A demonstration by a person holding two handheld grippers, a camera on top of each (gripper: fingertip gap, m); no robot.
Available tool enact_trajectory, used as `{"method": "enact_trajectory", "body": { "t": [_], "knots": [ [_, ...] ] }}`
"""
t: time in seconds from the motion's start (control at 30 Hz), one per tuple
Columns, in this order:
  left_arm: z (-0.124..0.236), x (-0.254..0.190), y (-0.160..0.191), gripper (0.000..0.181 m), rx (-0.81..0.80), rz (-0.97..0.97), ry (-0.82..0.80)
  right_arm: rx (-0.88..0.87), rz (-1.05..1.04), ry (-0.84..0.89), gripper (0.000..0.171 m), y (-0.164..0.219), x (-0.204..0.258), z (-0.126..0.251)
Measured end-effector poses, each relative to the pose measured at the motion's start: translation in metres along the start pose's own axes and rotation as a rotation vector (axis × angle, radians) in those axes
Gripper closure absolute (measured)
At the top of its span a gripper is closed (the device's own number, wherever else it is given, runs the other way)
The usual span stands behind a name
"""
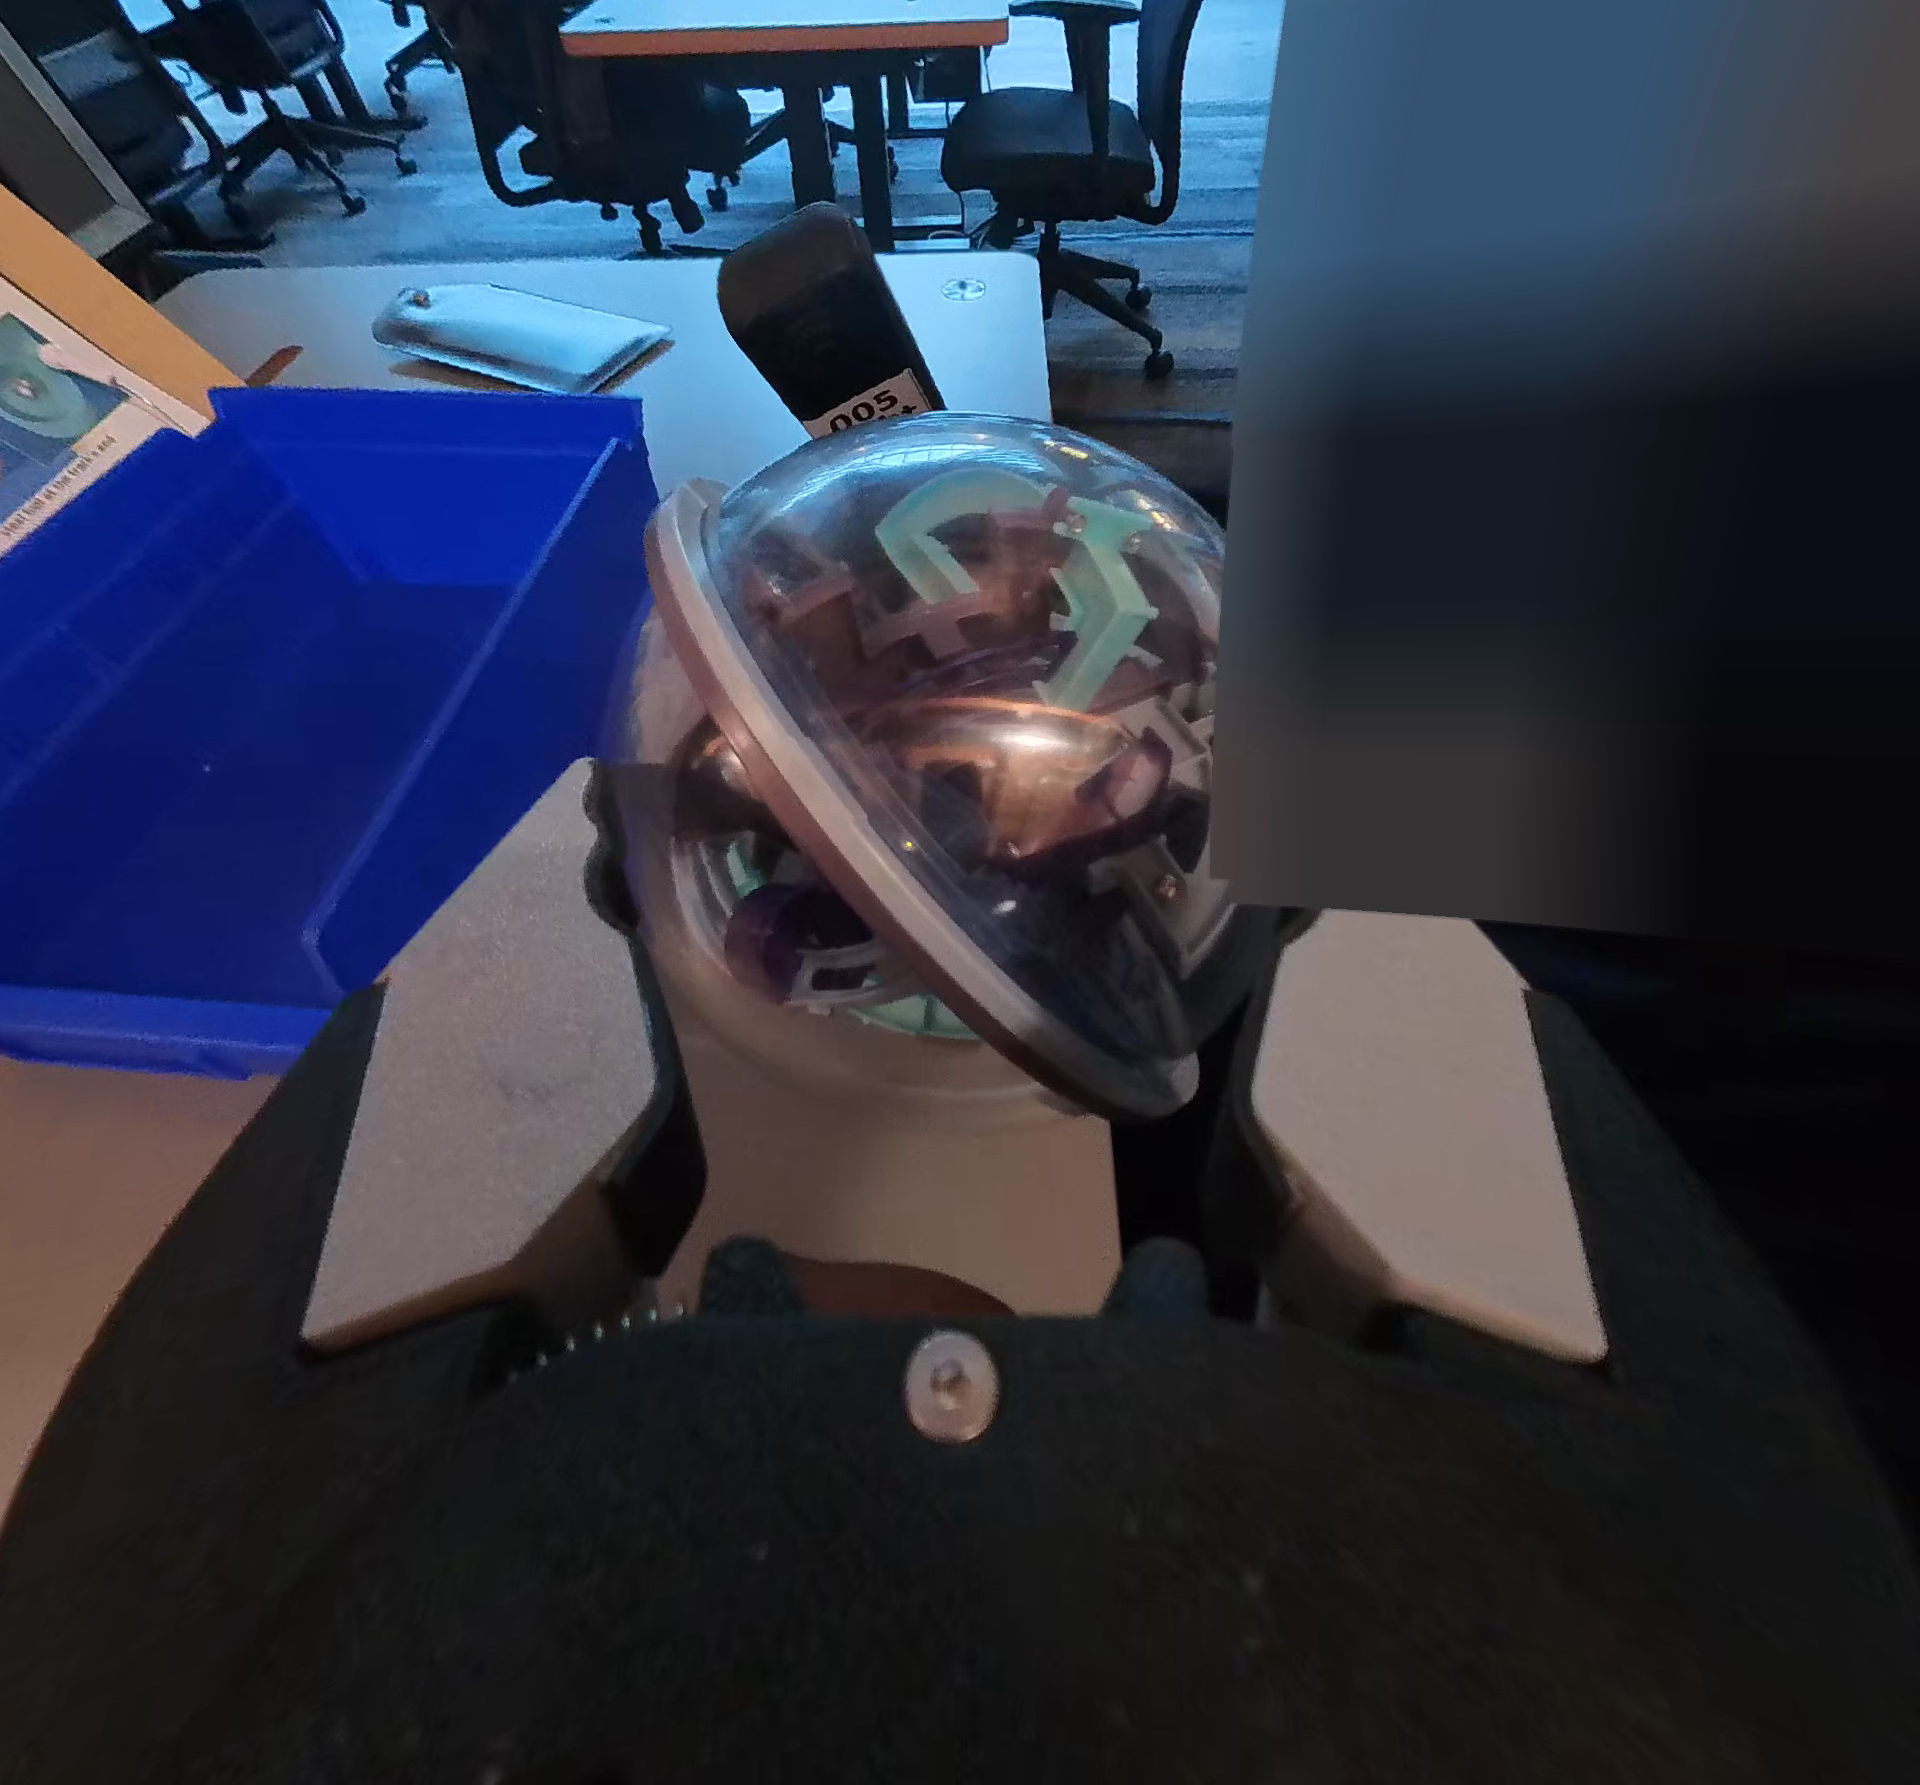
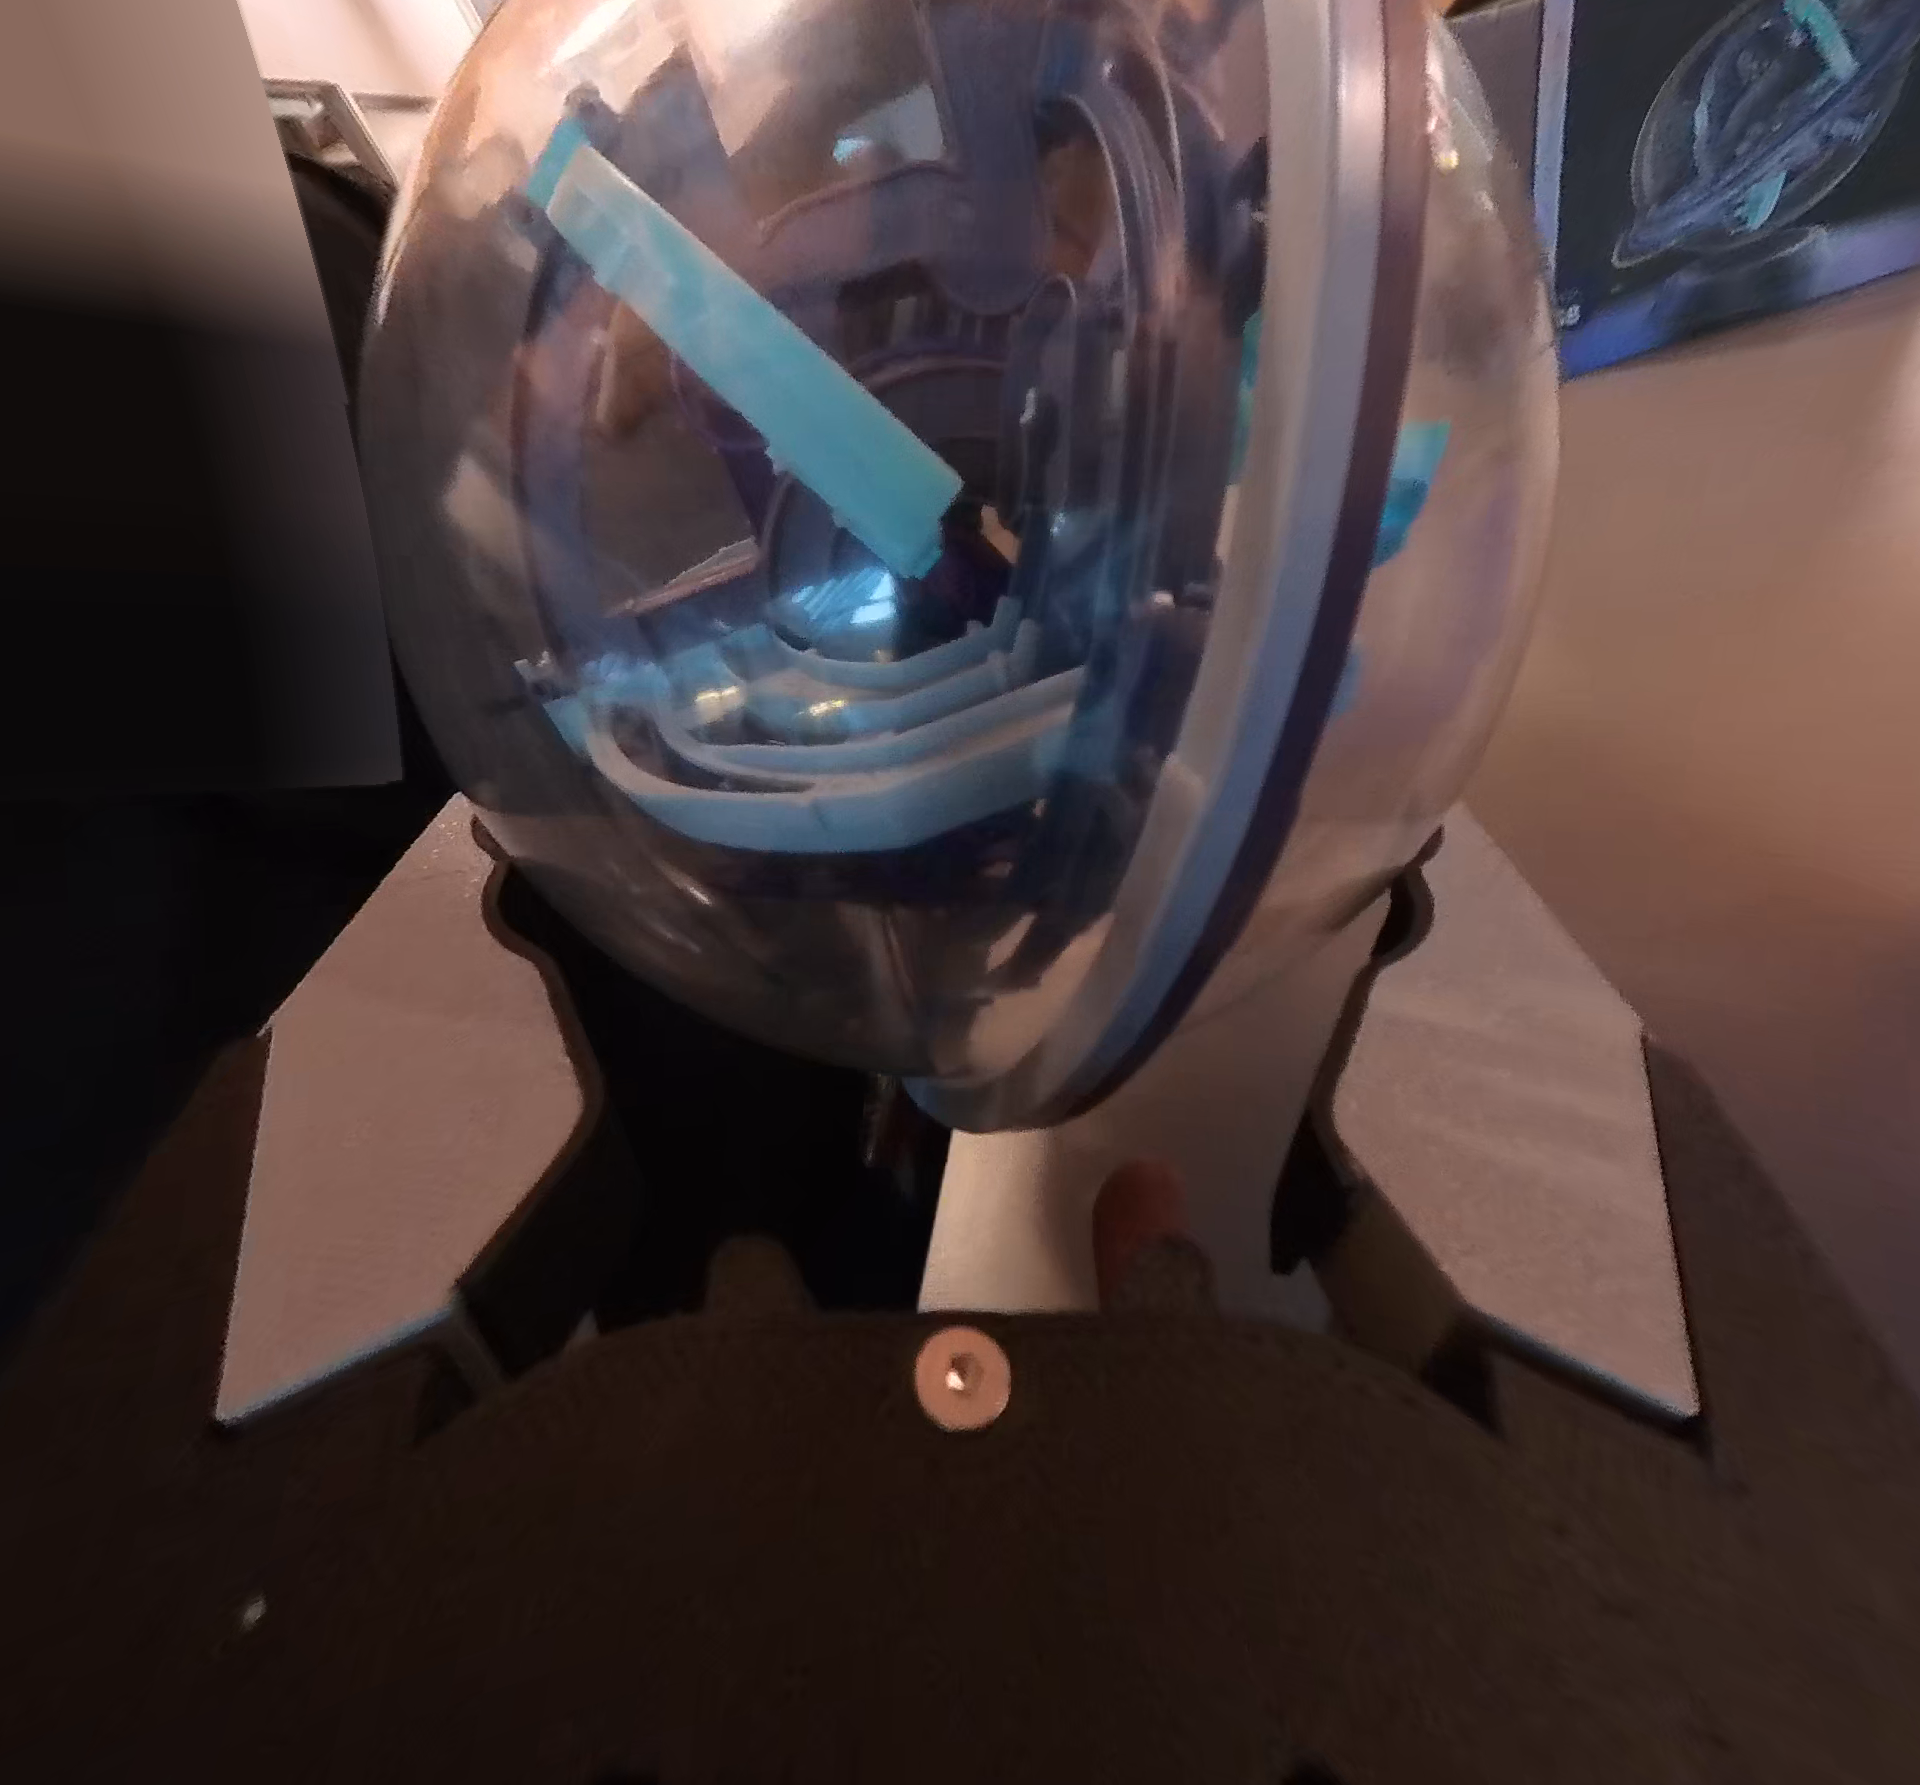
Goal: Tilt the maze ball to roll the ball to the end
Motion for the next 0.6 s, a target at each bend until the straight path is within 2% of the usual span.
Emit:
{"method": "enact_trajectory", "body": {
  "t": [0.33, 0.6],
  "knots": [
    [0.000, 0.005, -0.006, 0.057, 0.013, -0.074, -0.059, -0.032, 0.056, 0.049, 0.014, -0.023, -0.001, 0.014],
    [-0.003, 0.006, -0.007, 0.057, 0.015, -0.079, -0.045, -0.034, 0.057, 0.058, 0.014, -0.021, -0.002, 0.016]
  ]
}}
Point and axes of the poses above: each gripper's, where its closed fingertips meet, z back along the fingers, y out of its underside, x = y × z across the jaws, the point moved 1 cm from there along z, back along the fingers, and after that the axes turned 3 degrees about -z, right-handed, at the moved point
